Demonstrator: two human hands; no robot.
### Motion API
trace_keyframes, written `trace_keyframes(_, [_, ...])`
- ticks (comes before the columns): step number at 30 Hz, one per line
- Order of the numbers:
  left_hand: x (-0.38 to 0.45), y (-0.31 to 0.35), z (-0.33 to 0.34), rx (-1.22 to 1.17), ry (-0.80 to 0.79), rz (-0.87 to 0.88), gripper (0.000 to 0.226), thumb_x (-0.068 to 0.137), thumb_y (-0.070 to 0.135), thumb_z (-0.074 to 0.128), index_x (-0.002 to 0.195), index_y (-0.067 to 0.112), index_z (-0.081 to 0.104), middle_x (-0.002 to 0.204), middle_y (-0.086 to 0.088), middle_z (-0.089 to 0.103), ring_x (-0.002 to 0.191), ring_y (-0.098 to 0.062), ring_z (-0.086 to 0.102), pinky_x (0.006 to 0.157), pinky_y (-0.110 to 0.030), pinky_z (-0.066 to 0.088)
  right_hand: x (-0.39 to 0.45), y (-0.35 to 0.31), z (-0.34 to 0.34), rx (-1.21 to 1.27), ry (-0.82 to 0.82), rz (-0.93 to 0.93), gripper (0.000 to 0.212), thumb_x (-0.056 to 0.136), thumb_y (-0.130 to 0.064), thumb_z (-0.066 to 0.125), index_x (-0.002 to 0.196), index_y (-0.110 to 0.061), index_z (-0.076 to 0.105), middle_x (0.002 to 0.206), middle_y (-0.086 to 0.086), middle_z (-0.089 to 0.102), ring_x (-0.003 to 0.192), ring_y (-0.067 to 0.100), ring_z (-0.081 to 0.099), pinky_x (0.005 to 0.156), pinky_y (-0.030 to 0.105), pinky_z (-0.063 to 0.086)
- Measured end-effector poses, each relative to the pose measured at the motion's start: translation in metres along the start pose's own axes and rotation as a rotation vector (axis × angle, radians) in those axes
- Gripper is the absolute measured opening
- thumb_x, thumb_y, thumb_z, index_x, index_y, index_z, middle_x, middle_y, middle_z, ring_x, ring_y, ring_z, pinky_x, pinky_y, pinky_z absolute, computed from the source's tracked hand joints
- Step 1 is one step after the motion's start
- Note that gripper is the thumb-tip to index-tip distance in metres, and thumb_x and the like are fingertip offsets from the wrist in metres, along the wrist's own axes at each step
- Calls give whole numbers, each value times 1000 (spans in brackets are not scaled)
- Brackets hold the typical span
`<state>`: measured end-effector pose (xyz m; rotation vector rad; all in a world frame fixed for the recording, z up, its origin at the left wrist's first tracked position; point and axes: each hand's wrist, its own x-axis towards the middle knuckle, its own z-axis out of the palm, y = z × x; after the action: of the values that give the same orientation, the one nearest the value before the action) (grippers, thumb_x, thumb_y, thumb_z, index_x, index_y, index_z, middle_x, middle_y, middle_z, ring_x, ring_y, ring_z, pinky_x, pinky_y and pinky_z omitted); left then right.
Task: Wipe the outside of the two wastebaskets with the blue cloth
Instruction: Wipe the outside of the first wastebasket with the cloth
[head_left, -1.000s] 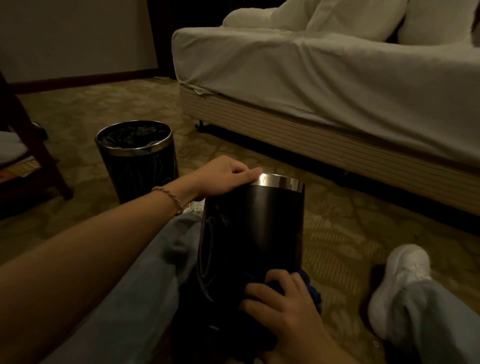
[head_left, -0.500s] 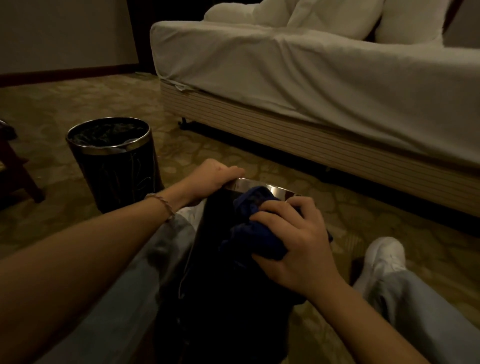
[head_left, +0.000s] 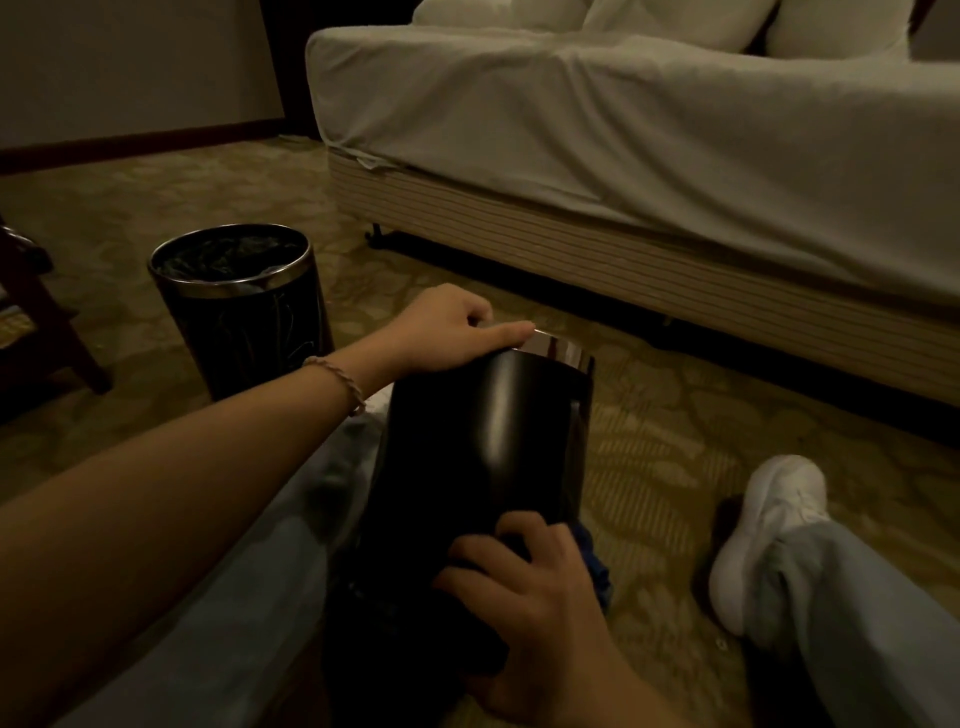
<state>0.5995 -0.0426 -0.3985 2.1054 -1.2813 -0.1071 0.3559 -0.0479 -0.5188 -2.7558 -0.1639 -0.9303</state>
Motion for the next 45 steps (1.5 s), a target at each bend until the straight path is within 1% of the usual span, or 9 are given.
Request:
trace_keyframes(6, [-10, -12, 2, -231, 211, -201, 58, 64, 66, 74, 46, 16, 50, 45, 3, 43, 47, -9, 43, 56, -28, 40, -16, -10, 21, -13, 85, -96, 12, 97, -38, 57, 107, -38, 64, 118, -19, 63, 99, 18, 56, 68, 38, 45])
trace_keyframes(13, [-14, -18, 6, -609, 245, -269, 55, 66, 49, 82, 43, 20, 42, 46, 0, 42, 43, -15, 40, 46, -24, 39, -5, -2, 2, -93, 23, -112, 44, 104, -42, 16, 109, -37, 60, 118, -14, 52, 101, 15, 52, 78, 34, 41])
trace_keyframes(16, [-11, -25, 17, -772, 277, -343, 55, 68, 46, 82, 43, 20, 41, 42, 2, 43, 37, -12, 41, 42, -22, 37, 3, 10, -15, -42, 92, -50, 25, 90, -45, 54, 111, -34, 61, 123, -15, 56, 103, 19, 51, 73, 40, 46])
trace_keyframes(19, [-10, -30, 23, -891, 238, -361, 52, 75, 40, 78, 46, 17, 42, 42, 3, 43, 37, -11, 40, 44, -24, 36, 8, 16, -27, -71, 47, -38, 45, 74, -51, 69, 114, -32, 63, 122, -13, 63, 105, 24, 53, 73, 42, 44])
trace_keyframes(25, [-4, -16, 3, -520, -56, -55, 48, 85, 38, 69, 45, 20, 50, 48, 8, 45, 47, -7, 41, 52, -23, 34, -2, 1, -12, -146, 61, 18, 48, 66, -47, 74, 110, -31, 65, 121, -8, 66, 102, 29, 54, 72, 42, 43])
trace_keyframes(29, [-12, 14, 2, -134, -242, 189, 65, 75, 67, 60, 57, 5, 56, 52, 3, 45, 47, -5, 41, 47, -19, 33, -8, -5, -3, -189, 90, -12, 30, 76, -37, 71, 105, -30, 69, 118, -7, 68, 103, 28, 55, 71, 39, 40])
trace_keyframes(32, [-14, 18, 8, 83, -197, 188, 73, 60, 79, 59, 51, 7, 53, 46, 5, 45, 42, -7, 42, 46, -27, 33, -13, -7, 0, -206, 105, 5, 26, 78, -38, 75, 103, -31, 71, 116, -7, 69, 102, 26, 54, 72, 37, 38])
trace_keyframes(36, [-5, 24, 15, 164, -80, 155, 70, 69, 82, 52, 45, 17, 42, 44, 7, 43, 42, -9, 45, 45, -27, 33, -24, -8, 4, -317, 37, -71, 21, 83, -35, 71, 103, -31, 67, 114, -5, 69, 102, 27, 54, 72, 37, 40])
trace_keyframes(45, [5, 26, 18, 141, -83, 70, 73, 95, 64, 25, 47, 13, 43, 50, 6, 46, 60, -20, 52, 64, -31, 37, 26, 29, -32, -294, 15, 70, 58, 62, -45, 70, 115, -25, 60, 119, 0, 63, 94, 34, 54, 67, 40, 45])
